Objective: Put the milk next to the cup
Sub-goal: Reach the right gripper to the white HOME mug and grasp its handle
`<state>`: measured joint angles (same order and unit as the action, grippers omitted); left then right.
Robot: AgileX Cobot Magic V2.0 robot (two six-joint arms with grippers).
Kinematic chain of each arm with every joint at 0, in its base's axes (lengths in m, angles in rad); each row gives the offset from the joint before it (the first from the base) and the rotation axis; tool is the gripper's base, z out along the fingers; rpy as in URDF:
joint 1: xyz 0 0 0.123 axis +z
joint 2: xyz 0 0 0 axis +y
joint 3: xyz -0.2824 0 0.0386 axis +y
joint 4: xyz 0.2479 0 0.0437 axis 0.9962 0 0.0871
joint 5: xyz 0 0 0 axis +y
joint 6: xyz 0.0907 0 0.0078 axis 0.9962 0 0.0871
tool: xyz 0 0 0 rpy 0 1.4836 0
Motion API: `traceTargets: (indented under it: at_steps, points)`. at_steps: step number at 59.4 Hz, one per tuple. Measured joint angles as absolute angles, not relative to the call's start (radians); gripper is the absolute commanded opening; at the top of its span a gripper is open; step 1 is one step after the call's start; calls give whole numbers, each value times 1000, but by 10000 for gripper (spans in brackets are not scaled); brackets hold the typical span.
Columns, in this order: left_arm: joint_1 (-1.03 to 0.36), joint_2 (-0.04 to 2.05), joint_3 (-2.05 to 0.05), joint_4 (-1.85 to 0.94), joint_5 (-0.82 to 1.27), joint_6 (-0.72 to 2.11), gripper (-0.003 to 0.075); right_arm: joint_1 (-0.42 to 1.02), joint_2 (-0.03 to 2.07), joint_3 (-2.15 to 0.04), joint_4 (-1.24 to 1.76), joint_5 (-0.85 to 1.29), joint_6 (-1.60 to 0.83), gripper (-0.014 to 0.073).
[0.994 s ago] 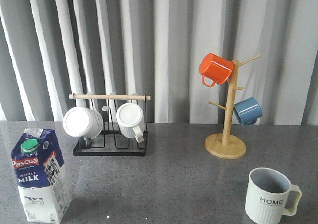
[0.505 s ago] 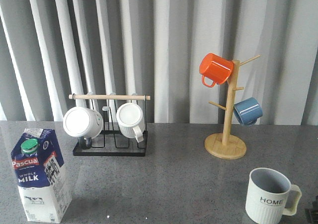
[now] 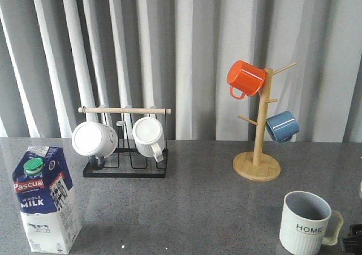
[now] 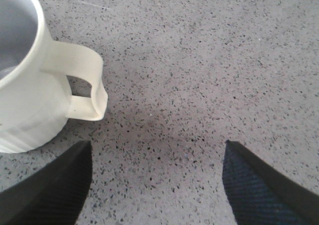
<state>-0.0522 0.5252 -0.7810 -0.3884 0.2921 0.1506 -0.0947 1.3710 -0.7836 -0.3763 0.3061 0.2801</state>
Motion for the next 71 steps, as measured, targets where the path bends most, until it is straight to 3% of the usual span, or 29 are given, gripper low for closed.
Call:
traceTargets:
  at_steps: [30, 45, 51, 62, 71]
  points:
    - [-52, 525, -781, -388, 292, 151, 555, -95, 1479, -785, -388, 179, 279, 516]
    - [-52, 525, -781, -388, 292, 151, 555, -116, 1602, -891, -417, 164, 277, 489]
    - [-52, 525, -781, -388, 292, 151, 555, -117, 1636, -916, -435, 150, 274, 391]
    - [-52, 525, -781, -388, 292, 151, 555, -117, 1644, -919, -482, 93, 269, 1]
    - [-52, 525, -781, -388, 292, 151, 555, -117, 1639, -919, -488, 58, 273, -11]
